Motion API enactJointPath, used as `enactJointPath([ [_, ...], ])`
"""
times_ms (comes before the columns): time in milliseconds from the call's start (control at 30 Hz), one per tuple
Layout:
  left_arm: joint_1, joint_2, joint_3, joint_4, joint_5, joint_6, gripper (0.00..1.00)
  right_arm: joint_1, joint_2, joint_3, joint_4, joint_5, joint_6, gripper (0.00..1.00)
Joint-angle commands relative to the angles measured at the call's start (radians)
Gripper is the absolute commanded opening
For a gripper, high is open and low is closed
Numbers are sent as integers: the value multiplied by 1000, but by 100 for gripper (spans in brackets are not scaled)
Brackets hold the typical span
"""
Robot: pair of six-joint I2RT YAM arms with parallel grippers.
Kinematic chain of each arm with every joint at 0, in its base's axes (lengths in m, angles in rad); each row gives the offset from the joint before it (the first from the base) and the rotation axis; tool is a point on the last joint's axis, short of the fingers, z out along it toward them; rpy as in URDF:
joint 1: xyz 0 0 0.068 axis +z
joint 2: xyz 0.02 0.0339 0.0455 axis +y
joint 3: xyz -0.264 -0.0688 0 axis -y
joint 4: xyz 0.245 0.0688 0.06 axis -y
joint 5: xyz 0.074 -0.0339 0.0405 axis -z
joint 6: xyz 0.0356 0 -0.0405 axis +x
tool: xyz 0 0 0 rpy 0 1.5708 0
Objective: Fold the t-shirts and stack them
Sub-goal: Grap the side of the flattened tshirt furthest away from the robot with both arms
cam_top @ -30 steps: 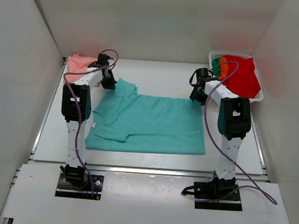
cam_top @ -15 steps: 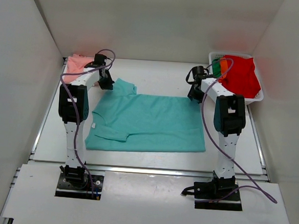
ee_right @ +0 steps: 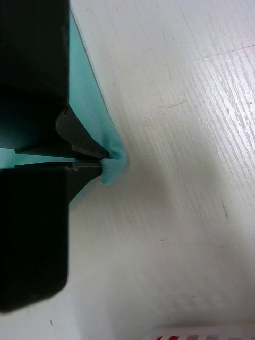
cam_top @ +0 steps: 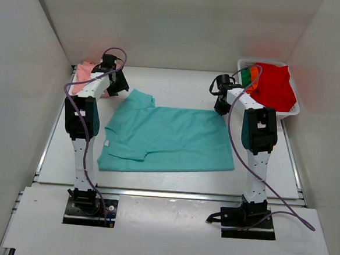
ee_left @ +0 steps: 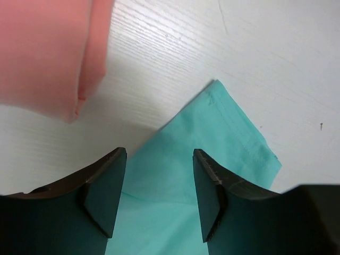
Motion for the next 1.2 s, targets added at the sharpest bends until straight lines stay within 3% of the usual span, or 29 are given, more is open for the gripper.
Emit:
enactJointPath([
  [0, 3, 15, 60, -15, -31, 16, 65, 9, 16, 4, -17, 8, -6, 2],
  [500, -71, 49, 9, -52, -42, 50, 63, 12, 9, 1, -18, 5, -7, 5],
  [567, -78, 55, 5, -63, -40, 57, 52, 9, 12, -7, -14, 5, 4, 5],
  [700, -80, 67, 15, -81, -32, 64, 20, 4, -4, -21, -8, -1, -6, 6],
  [733, -77, 72, 21, -98, -28, 70, 3, 7, -11, -19, -6, -9, -9, 5],
  [867, -72, 69, 26, -100, -31, 73, 0, 4, -37, -41, 25, -24, -22, 0],
  [1167, -46, -32, 52, -85, -16, 68, 0, 9, -139, -102, 155, -96, -44, 1],
])
